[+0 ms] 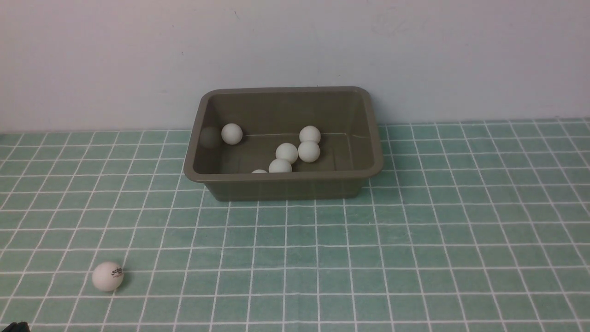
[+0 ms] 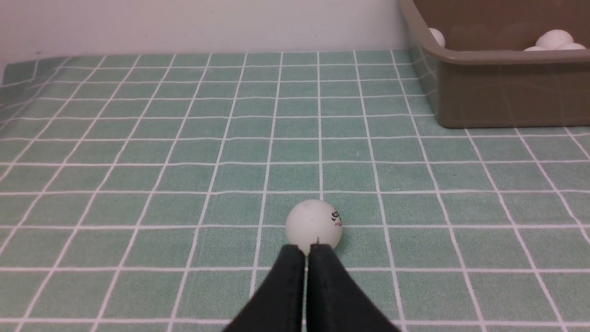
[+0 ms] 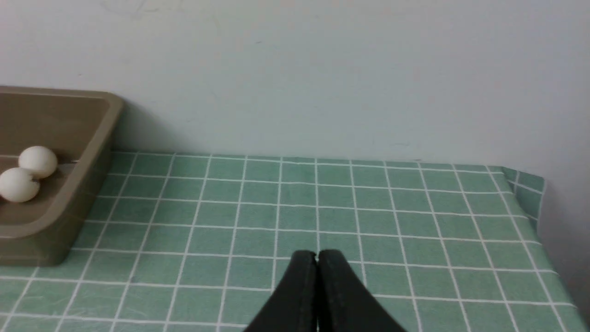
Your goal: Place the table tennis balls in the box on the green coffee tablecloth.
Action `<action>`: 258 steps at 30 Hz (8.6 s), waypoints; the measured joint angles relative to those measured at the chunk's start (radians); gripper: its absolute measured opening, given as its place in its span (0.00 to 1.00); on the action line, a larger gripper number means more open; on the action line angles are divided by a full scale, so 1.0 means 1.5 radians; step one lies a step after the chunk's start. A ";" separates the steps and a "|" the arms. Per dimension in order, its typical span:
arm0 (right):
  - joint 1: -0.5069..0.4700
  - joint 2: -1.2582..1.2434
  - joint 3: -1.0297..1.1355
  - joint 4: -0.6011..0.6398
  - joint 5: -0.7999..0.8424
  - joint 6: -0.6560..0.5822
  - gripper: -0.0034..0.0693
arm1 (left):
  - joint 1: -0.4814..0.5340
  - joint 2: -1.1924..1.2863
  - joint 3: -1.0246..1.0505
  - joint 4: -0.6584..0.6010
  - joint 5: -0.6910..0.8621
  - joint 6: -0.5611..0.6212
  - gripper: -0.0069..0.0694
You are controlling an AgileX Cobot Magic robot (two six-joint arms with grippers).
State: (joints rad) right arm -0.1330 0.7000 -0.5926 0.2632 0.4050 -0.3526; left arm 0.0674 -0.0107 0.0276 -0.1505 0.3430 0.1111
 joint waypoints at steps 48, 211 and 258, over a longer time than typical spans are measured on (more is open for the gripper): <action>0.024 0.001 0.002 0.022 0.065 -0.004 0.03 | 0.000 0.179 -0.401 0.060 0.021 -0.074 0.08; 0.024 0.001 0.002 0.022 0.099 -0.003 0.03 | -0.217 0.832 -1.118 0.113 0.404 -0.043 0.09; 0.024 0.001 0.002 0.025 0.107 -0.003 0.03 | 0.007 0.001 0.000 0.246 0.030 -0.316 0.09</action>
State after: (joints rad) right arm -0.0964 0.7010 -0.5899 0.3003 0.5654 -0.3564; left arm 0.0777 -0.0099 0.0279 0.2178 0.3875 -0.3625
